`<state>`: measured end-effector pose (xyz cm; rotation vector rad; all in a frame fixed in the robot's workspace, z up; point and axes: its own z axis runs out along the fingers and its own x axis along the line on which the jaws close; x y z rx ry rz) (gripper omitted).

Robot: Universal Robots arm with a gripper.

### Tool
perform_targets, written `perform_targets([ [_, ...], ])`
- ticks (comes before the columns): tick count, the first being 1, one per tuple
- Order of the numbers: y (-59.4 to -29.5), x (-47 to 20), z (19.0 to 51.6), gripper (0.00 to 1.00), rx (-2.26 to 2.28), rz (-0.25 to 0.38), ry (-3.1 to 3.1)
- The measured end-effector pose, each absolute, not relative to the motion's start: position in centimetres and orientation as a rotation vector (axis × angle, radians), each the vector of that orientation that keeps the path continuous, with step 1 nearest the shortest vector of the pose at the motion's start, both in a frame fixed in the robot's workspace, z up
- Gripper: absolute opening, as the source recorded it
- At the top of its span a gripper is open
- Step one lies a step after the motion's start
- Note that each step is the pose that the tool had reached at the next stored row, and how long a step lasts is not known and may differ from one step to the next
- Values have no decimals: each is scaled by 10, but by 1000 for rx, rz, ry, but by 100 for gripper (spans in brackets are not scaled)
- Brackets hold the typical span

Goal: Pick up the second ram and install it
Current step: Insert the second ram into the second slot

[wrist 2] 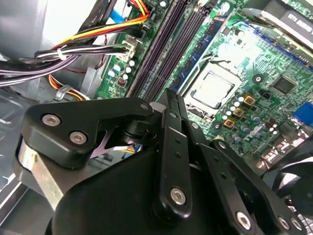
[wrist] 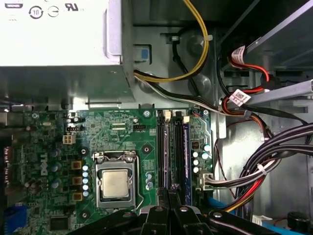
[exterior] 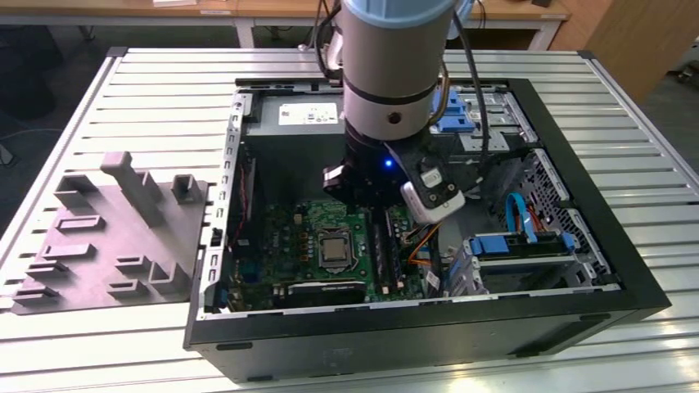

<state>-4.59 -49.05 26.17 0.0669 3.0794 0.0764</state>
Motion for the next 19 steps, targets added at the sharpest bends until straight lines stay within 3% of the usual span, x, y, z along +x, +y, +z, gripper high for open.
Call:
perform_targets([
  [19, -490, -40, 250, 11, 30, 77, 3085],
])
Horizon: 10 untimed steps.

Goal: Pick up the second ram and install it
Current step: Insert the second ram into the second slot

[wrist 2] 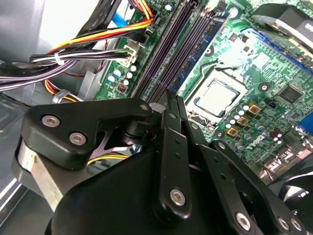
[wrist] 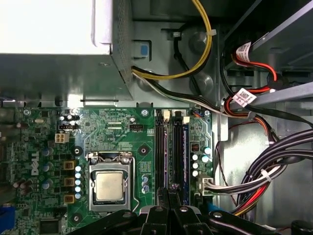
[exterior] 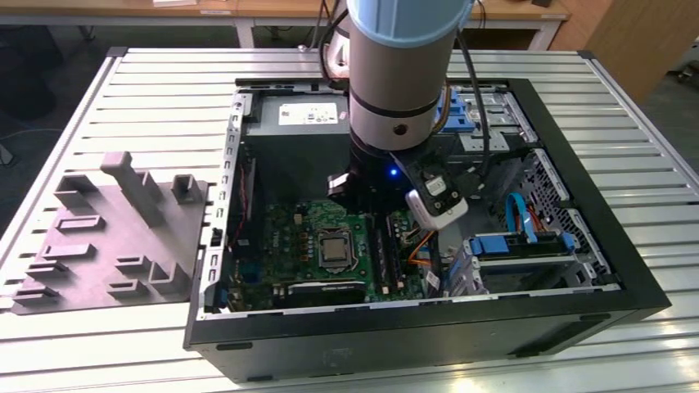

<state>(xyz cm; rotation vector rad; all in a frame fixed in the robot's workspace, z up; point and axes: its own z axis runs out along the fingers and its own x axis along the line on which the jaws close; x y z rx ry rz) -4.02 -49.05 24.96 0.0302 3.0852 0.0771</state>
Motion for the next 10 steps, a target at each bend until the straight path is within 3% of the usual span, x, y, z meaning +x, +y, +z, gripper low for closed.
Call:
perform_targets([
  [10, -490, -39, 245, 11, 31, 77, 3085],
])
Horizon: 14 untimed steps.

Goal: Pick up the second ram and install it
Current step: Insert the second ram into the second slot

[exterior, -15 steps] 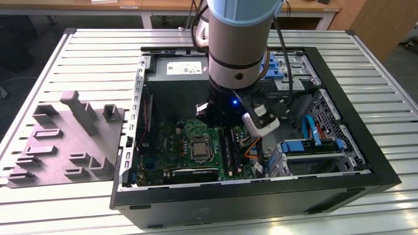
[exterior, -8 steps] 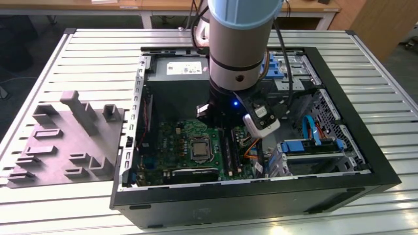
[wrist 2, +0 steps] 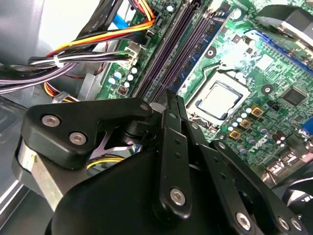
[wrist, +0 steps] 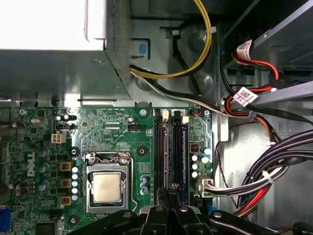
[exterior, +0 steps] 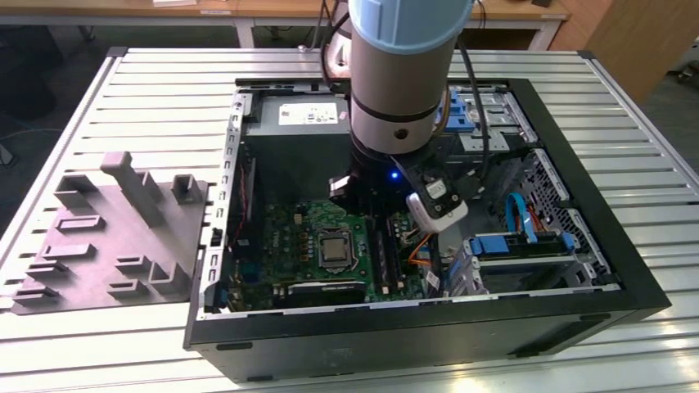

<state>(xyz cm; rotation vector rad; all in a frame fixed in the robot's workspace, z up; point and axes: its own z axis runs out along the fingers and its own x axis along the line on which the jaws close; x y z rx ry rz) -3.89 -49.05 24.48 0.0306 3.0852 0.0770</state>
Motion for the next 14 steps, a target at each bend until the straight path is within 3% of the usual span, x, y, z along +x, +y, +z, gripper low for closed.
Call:
perform_targets([
  [14, -491, -36, 237, 11, 30, 77, 3085],
])
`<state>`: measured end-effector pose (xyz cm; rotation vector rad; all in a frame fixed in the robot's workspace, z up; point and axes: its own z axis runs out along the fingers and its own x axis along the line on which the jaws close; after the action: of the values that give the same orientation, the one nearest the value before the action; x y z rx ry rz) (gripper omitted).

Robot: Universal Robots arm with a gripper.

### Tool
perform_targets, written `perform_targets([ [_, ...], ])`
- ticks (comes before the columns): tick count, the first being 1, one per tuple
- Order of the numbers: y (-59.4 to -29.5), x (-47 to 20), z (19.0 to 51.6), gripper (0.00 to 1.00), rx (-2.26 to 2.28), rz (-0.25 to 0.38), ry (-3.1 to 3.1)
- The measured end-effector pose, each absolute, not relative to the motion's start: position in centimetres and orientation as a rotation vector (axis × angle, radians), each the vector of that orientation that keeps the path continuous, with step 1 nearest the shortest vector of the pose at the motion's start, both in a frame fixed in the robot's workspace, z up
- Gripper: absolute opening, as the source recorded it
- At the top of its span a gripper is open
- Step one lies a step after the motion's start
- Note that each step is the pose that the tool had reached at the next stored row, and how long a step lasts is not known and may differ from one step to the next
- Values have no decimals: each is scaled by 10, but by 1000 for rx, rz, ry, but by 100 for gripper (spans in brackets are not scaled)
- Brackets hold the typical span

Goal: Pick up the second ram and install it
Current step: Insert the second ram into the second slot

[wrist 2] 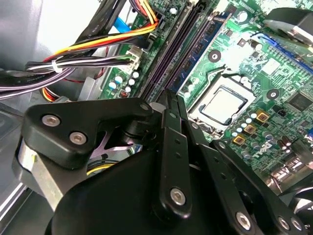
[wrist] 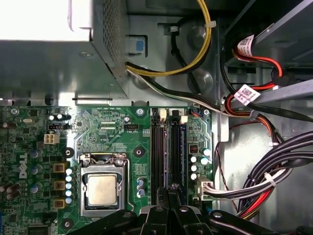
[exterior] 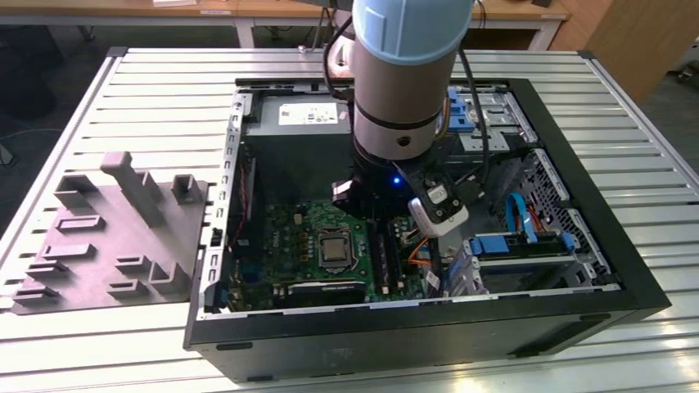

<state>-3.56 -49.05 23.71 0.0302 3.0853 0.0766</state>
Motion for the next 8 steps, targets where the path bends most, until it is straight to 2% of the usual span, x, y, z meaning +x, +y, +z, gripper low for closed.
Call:
perform_targets([
  [8, -490, -36, 234, 11, 30, 78, 3085],
])
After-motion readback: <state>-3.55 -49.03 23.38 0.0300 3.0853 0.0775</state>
